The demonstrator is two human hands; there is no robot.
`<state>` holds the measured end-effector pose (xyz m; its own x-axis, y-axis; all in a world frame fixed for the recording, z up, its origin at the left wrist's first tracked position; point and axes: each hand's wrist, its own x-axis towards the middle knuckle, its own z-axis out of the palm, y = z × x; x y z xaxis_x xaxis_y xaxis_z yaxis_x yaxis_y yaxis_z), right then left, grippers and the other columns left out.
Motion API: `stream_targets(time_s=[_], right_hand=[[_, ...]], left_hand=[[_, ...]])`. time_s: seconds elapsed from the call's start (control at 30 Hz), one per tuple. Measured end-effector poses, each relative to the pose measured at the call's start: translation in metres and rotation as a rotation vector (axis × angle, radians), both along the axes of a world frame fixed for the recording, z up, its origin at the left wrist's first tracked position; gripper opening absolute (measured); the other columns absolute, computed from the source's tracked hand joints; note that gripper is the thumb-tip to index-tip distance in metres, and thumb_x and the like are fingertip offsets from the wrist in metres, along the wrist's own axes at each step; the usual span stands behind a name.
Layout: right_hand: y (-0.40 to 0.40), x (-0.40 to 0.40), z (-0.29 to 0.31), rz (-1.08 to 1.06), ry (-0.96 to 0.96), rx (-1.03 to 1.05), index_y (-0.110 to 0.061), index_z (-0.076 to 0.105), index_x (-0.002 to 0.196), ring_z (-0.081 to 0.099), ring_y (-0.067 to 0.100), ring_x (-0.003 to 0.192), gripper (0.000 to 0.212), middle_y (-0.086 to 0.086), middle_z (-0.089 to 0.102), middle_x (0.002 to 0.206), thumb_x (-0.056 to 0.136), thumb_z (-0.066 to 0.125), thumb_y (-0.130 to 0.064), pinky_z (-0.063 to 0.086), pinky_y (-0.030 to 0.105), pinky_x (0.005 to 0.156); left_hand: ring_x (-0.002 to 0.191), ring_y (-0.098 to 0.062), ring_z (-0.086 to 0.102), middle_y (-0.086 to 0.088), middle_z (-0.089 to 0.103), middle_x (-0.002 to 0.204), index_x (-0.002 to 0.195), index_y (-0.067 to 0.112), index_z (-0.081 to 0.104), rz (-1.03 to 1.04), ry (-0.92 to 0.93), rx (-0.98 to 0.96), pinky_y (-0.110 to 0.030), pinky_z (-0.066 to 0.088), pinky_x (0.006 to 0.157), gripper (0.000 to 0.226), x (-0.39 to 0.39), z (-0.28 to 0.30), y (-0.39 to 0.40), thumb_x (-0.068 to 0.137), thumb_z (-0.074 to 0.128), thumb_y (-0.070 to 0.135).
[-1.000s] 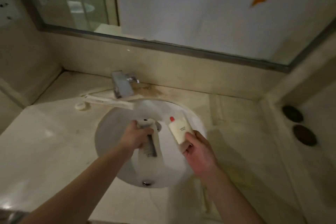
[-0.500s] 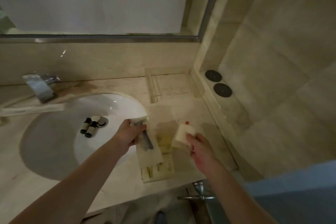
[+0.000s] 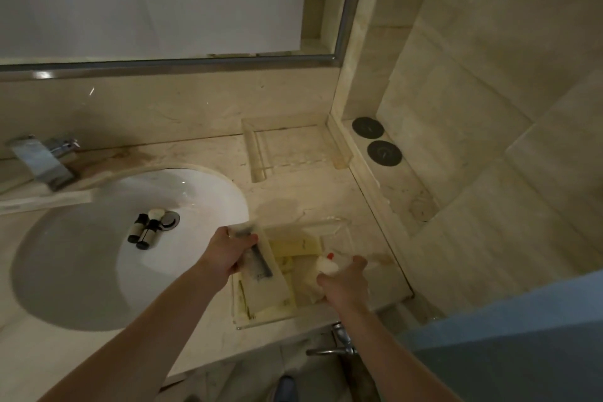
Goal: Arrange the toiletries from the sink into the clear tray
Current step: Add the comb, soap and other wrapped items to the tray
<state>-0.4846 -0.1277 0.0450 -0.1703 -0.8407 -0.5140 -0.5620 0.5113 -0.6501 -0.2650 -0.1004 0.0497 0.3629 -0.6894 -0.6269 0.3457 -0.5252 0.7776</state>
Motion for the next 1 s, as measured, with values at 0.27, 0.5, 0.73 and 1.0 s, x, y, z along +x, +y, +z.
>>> stream_targets(time_s=[0.27,0.5,0.73,1.0], right_hand=[[-0.016,-0.012,0.021,0.802,0.628,-0.227,-0.021,0.044,0.122,0.063,0.022,0.096,0.041,0.002,0.063,0.111,0.087,0.056,-0.038,0.049,0.031,0.072],[-0.016,-0.015,-0.015,1.327,0.486,-0.364,-0.016,0.056,0.114,0.050,0.031,0.108,0.036,0.009,0.054,0.117,0.083,0.058,-0.034,0.041,0.037,0.084],[-0.007,0.008,-0.024,1.032,0.514,-0.212,-0.027,0.043,0.126,0.060,0.031,0.100,0.047,0.008,0.060,0.111,0.084,0.054,-0.045,0.049,0.040,0.085],[-0.029,0.007,0.004,0.499,-0.315,-0.042,-0.019,0.063,0.086,0.053,0.005,0.055,0.018,-0.002,0.066,0.077,0.091,0.055,-0.034,0.043,0.025,0.053]], left_hand=[[0.094,-0.035,0.064,-0.020,0.066,0.103,0.111,0.000,0.062,0.031,-0.008,-0.032,-0.053,0.053,0.087,0.026,0.000,0.003,-0.004,0.085,0.063,0.006],[0.087,-0.029,0.065,-0.017,0.066,0.102,0.110,0.003,0.060,0.099,0.018,-0.044,-0.039,0.056,0.069,0.026,-0.009,0.005,-0.011,0.085,0.064,0.007],[0.085,-0.028,0.063,-0.015,0.065,0.097,0.114,0.000,0.059,0.133,0.047,-0.064,-0.036,0.054,0.066,0.031,-0.015,0.005,-0.006,0.084,0.065,0.006],[0.081,-0.028,0.060,-0.014,0.061,0.095,0.102,0.009,0.055,0.009,-0.057,-0.034,-0.045,0.056,0.073,0.027,-0.030,0.010,-0.010,0.080,0.070,0.007]])
